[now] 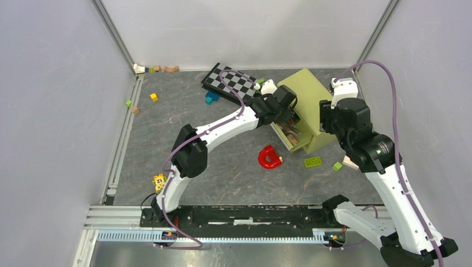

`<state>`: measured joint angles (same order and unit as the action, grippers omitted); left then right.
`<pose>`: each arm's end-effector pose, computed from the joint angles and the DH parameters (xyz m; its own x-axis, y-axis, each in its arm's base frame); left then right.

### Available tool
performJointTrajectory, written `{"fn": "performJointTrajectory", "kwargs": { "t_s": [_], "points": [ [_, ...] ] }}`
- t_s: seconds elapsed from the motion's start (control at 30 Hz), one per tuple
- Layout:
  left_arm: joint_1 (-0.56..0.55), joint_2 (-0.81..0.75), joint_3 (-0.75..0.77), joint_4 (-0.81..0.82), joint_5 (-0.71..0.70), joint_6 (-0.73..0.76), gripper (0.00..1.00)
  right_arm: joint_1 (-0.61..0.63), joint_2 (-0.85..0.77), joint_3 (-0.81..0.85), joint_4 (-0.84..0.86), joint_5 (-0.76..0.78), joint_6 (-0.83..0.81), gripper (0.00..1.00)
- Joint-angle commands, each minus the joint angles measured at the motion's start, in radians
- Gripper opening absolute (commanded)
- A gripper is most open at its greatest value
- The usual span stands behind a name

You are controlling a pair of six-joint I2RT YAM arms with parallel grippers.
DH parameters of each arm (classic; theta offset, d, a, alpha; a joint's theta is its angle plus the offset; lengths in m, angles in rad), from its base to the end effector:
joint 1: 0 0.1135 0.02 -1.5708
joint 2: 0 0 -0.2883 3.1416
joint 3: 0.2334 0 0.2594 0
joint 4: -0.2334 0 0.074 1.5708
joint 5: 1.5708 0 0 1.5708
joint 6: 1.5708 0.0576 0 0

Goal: Organize the makeup
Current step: Place the makeup in the drawer.

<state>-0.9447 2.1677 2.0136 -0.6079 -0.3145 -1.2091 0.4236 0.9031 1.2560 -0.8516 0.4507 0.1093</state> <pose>0.3272 -0.4221 0.2836 -0.7412 -0.4928 -0.4557 -0.1521 0.7846 -0.6011 0.1635 0.0462 0.4232 -0.4357 -0.0887 -0.8957 0.0264 0.9934 -0.1113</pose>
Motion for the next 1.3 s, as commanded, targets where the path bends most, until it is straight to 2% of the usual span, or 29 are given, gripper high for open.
{"fn": "performJointTrajectory", "kwargs": {
  "t_s": [0.0,0.23,0.67,1.03,1.27],
  "points": [
    [-0.004,0.048,0.081,-0.026,-0.046,-0.035,0.02,0.002,0.004,0.056,0.005,0.021,0.01,0.58],
    [-0.005,0.088,0.071,-0.038,-0.021,-0.063,0.02,0.003,0.007,0.06,-0.001,0.027,0.004,0.58],
    [-0.012,0.07,0.017,-0.035,0.009,-0.095,0.04,0.001,-0.006,0.042,0.008,0.031,0.008,0.59],
    [-0.055,0.035,-0.015,0.033,0.041,-0.13,0.03,0.003,-0.026,0.036,0.004,0.047,0.013,0.61],
    [-0.055,0.022,-0.009,0.049,0.025,-0.108,0.24,0.002,-0.028,0.038,0.008,0.048,0.016,0.63]
  ]
}}
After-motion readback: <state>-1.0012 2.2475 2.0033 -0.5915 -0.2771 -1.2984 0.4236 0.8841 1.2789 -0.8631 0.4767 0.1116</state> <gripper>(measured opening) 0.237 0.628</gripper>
